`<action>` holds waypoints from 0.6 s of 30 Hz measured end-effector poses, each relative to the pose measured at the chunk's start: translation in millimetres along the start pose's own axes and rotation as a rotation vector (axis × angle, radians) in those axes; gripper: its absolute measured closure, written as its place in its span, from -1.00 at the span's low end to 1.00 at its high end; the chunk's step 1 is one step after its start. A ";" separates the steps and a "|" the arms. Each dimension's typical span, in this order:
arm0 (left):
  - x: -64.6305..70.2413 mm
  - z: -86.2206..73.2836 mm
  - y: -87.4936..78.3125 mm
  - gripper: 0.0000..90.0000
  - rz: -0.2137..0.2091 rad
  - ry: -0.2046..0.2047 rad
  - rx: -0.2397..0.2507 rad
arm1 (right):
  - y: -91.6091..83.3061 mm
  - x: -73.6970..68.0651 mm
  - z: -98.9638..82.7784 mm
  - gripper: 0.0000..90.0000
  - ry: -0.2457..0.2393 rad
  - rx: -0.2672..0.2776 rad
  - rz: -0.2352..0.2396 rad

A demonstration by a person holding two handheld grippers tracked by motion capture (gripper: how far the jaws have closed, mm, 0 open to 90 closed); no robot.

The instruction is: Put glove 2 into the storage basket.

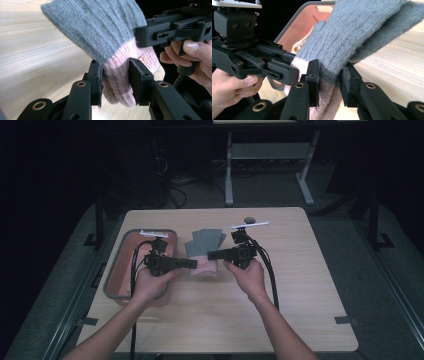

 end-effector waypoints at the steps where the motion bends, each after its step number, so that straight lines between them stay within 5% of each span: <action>1: -0.6 0.0 -2.0 0.43 0.001 -0.003 0.003 | 0.9 -0.7 0.5 0.57 0.000 -0.001 0.001; 18: -9.8 0.6 -24.9 0.43 0.020 -0.012 0.023 | 18.5 -16.3 12.3 0.57 -0.028 -0.011 0.019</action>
Point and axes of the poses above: each handheld gripper's, and its own axes: y roughly forward along the jaws, z roughly out of its top, x roughly to its right, the point moved 1 cm from there along y, roughly forward along the jaws, and after that the axes turned 7 degrees about z, right-handed, at the moved point
